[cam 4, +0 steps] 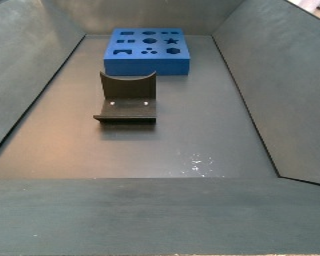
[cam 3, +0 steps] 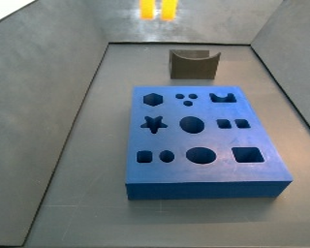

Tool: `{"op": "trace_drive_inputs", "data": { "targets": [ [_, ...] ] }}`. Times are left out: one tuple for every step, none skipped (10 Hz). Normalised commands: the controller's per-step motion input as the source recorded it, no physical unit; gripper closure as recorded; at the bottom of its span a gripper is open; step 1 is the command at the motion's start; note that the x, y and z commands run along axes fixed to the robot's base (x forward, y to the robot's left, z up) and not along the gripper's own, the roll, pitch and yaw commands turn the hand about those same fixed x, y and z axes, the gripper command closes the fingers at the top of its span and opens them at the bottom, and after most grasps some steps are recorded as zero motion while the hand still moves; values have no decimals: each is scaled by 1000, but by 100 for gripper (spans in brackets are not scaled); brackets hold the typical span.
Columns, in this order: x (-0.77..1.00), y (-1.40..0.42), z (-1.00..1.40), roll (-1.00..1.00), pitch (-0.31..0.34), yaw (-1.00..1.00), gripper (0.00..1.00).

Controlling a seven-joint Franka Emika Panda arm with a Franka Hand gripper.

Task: Pick up the double-square object. Move up. Place the double-square object on the fixture. Regrasp the double-square object. Move to above the board. Insert the double-square object.
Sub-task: Move to above the board, then insert the double-square object.

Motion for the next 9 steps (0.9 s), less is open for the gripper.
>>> {"op": "trace_drive_inputs", "data": {
  "targets": [
    [-186, -199, 20, -1000, 32, -133, 100],
    [-127, -104, 19, -1000, 33, -126, 100],
    [-100, -54, 8, -1000, 26, -121, 100],
    [-76, -4, 1, -920, 20, -98, 100],
    [-57, 18, 1, -690, 5, -61, 100],
    [-53, 19, -2, -544, -1, -44, 100],
    [-35, 12, 0, -268, -12, -16, 100],
    [0, 0, 0, 6, 0, 0, 100],
    [209, 0, -71, 0, 0, 100, 100]
  ]
}}
